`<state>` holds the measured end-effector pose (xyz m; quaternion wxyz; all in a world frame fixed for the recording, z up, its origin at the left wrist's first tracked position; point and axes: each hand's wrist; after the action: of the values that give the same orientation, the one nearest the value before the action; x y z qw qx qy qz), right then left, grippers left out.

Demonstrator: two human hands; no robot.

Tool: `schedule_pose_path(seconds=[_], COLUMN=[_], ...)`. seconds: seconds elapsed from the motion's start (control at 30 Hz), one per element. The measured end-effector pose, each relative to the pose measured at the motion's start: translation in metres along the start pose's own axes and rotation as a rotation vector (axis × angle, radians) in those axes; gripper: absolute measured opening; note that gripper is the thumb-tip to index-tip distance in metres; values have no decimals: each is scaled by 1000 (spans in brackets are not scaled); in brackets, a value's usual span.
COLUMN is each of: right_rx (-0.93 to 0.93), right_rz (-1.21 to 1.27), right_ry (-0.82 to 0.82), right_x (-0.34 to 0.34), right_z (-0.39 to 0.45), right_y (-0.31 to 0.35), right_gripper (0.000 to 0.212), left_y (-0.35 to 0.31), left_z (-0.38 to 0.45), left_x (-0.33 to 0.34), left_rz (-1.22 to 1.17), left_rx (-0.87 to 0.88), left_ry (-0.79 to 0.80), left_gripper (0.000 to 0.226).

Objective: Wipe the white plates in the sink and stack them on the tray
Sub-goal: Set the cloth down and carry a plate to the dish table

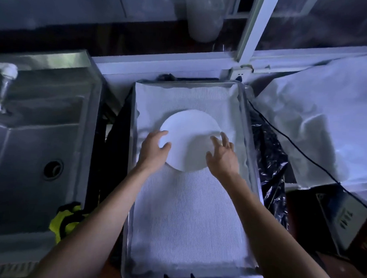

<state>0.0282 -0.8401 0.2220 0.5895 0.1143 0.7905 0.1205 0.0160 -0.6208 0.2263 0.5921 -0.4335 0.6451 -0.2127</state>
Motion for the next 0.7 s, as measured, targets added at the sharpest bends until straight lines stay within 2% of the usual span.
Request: schedule_pose_path(seconds=[0.13,0.3,0.57,0.7], right_rx=[33,50,142,152], right_rz=[107,213,485,599], right_ry=[-14,-91,-159,-287], right_x=[0,4,16,17], right_z=[23,38,24,-4], right_y=[0,2,0,6], right_gripper=[57,57,53,49], left_y=[-1,0,3,8], left_z=[21,35,13,-12], left_x=[13,25,36,38], left_rz=[-174,-279,-336,-366], left_rx=[-122,-174,-5,62], left_ry=[-66,-73,-156,-200], left_gripper=[38,33,42,45])
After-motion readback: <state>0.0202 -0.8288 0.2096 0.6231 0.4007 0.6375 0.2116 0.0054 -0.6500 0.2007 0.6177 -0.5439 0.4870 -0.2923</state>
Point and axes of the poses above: each hand's wrist, its own z-axis towards the middle knuckle, its own x-axis out of the palm, y = z × x, and after that the axes turned 6 degrees about -z, right-handed
